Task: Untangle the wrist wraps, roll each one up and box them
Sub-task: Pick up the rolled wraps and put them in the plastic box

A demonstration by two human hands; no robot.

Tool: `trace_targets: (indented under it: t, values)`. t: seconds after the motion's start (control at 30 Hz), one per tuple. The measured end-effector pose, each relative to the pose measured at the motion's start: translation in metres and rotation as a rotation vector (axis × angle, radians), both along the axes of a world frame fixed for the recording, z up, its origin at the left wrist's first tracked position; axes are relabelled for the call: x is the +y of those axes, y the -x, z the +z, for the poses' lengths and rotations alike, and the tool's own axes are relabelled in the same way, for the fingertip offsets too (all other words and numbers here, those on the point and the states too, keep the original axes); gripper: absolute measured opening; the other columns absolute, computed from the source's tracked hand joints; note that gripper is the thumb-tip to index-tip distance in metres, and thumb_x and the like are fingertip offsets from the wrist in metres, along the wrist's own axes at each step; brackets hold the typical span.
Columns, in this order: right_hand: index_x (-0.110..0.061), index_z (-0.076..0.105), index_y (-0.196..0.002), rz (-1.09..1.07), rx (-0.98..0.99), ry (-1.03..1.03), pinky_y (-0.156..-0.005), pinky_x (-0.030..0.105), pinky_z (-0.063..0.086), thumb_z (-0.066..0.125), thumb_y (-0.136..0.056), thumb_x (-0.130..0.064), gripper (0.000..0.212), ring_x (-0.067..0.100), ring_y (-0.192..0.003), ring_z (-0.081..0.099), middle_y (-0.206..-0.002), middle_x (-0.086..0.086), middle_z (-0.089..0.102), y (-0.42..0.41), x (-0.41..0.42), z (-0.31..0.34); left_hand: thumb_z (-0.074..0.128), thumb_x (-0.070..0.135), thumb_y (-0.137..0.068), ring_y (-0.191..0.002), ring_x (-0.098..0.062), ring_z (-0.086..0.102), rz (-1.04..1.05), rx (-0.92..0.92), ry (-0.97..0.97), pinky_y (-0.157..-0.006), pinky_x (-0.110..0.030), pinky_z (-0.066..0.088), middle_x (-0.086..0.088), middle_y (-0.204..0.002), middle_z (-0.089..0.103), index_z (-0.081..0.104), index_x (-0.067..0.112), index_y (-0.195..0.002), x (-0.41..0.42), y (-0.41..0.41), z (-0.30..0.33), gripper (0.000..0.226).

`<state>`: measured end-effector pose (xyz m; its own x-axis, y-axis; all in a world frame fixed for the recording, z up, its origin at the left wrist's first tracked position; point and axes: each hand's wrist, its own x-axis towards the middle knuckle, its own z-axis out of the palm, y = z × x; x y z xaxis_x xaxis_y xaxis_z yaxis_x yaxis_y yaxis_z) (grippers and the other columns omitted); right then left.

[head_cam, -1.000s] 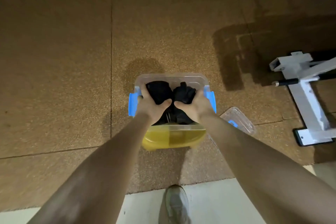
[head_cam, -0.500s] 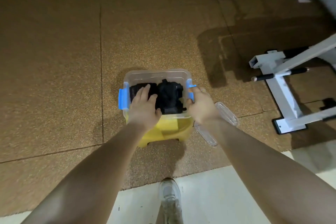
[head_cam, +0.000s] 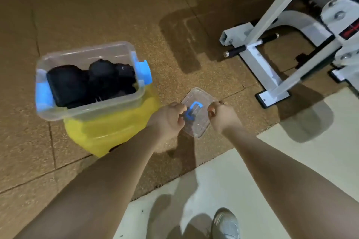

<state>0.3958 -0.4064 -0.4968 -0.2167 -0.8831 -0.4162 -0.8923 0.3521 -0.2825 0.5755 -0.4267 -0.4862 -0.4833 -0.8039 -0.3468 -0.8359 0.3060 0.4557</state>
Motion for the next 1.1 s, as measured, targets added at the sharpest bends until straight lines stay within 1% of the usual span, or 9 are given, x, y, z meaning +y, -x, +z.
trace_targets:
  t: [0.17,0.23,0.33,0.5,0.67,0.8,0.9,1.0,1.1]
  values:
    - [-0.019,0.064,-0.105,0.034,-0.018,-0.046,-0.081,0.034,0.048,0.042,-0.095,-0.017,0.024,0.031,-0.094,0.059,-0.108,0.012,0.059,0.031,0.006,-0.161,0.046,0.013,-0.096,-0.111,-0.025,0.055,0.088,0.083,0.052,-0.088,-0.028,0.04,-0.011,-0.122,0.056,0.054,0.007,-0.124,-0.019,0.038,-0.13,0.03]
    - [-0.018,0.062,-0.11,0.081,-0.027,-0.093,-0.085,0.035,0.048,0.042,-0.097,-0.021,0.024,0.031,-0.101,0.058,-0.114,0.011,0.056,0.033,0.005,-0.222,0.048,0.014,-0.096,-0.11,-0.021,0.056,0.121,0.142,0.06,-0.088,-0.023,0.04,-0.006,-0.122,0.056,0.055,0.009,-0.123,-0.033,0.046,-0.174,0.028]
    - [-0.021,0.05,-0.133,0.221,0.031,-0.124,-0.103,0.036,0.036,0.044,-0.098,-0.028,0.036,0.031,-0.126,0.044,-0.142,0.008,0.041,0.023,0.005,-0.293,0.051,0.017,-0.097,-0.101,-0.016,0.057,0.199,0.215,0.065,-0.087,-0.021,0.043,-0.003,-0.12,0.056,0.055,0.012,-0.124,-0.049,0.045,-0.221,0.028]
    - [-0.016,0.041,-0.136,0.35,0.294,0.042,-0.105,0.043,0.031,0.039,-0.098,-0.012,0.038,0.032,-0.131,0.033,-0.142,0.012,0.034,0.006,0.006,-0.324,0.051,0.016,-0.096,-0.104,-0.017,0.057,0.186,0.233,0.141,-0.086,-0.023,0.042,-0.004,-0.124,0.058,0.055,0.013,-0.127,-0.058,0.047,-0.254,0.031]
    - [-0.011,0.043,-0.125,0.23,0.354,0.232,-0.096,0.038,0.035,0.033,-0.093,-0.002,0.034,0.031,-0.123,0.042,-0.132,0.011,0.043,0.009,-0.008,-0.264,0.048,0.014,-0.097,-0.096,-0.017,0.061,0.182,0.223,0.113,-0.083,-0.026,0.049,-0.005,-0.123,0.058,0.054,0.014,-0.127,-0.049,0.036,-0.222,0.03]
    - [-0.012,0.047,-0.111,0.103,0.258,0.368,-0.08,0.037,0.036,0.039,-0.093,-0.003,0.021,0.034,-0.106,0.052,-0.118,0.015,0.055,0.015,-0.026,-0.179,0.046,0.007,-0.094,-0.102,-0.015,0.056,0.16,0.265,0.141,-0.084,-0.015,0.038,-0.006,-0.125,0.056,0.053,0.011,-0.13,-0.044,0.032,-0.165,0.036]
    - [-0.012,0.046,-0.1,0.024,0.104,0.586,-0.069,0.035,0.034,0.041,-0.098,-0.015,0.006,0.035,-0.087,0.056,-0.098,0.021,0.06,0.011,-0.028,-0.106,0.047,0.008,-0.094,-0.092,-0.009,0.052,0.102,0.308,0.186,-0.081,-0.015,0.036,-0.002,-0.129,0.055,0.047,0.013,-0.136,-0.041,0.03,-0.1,0.043]
    - [-0.008,0.047,-0.098,-0.023,-0.088,0.801,-0.067,0.039,0.042,0.045,-0.098,-0.021,0.013,0.029,-0.08,0.055,-0.085,0.01,0.059,-0.002,-0.032,-0.019,0.046,0.009,-0.094,-0.082,-0.007,0.048,0.075,0.361,0.283,-0.078,-0.019,0.039,0.001,-0.128,0.055,0.045,0.016,-0.138,-0.039,0.015,-0.026,0.044]
    - [-0.014,0.043,-0.095,-0.208,-0.398,0.892,-0.072,0.032,0.042,0.046,-0.098,-0.018,0.006,0.017,-0.08,0.054,-0.085,-0.003,0.054,-0.027,-0.038,0.058,0.045,0.008,-0.095,-0.085,-0.008,0.052,0.096,0.404,0.388,-0.082,-0.025,0.043,0.0,-0.125,0.056,0.048,0.015,-0.136,-0.037,-0.014,0.035,0.042]
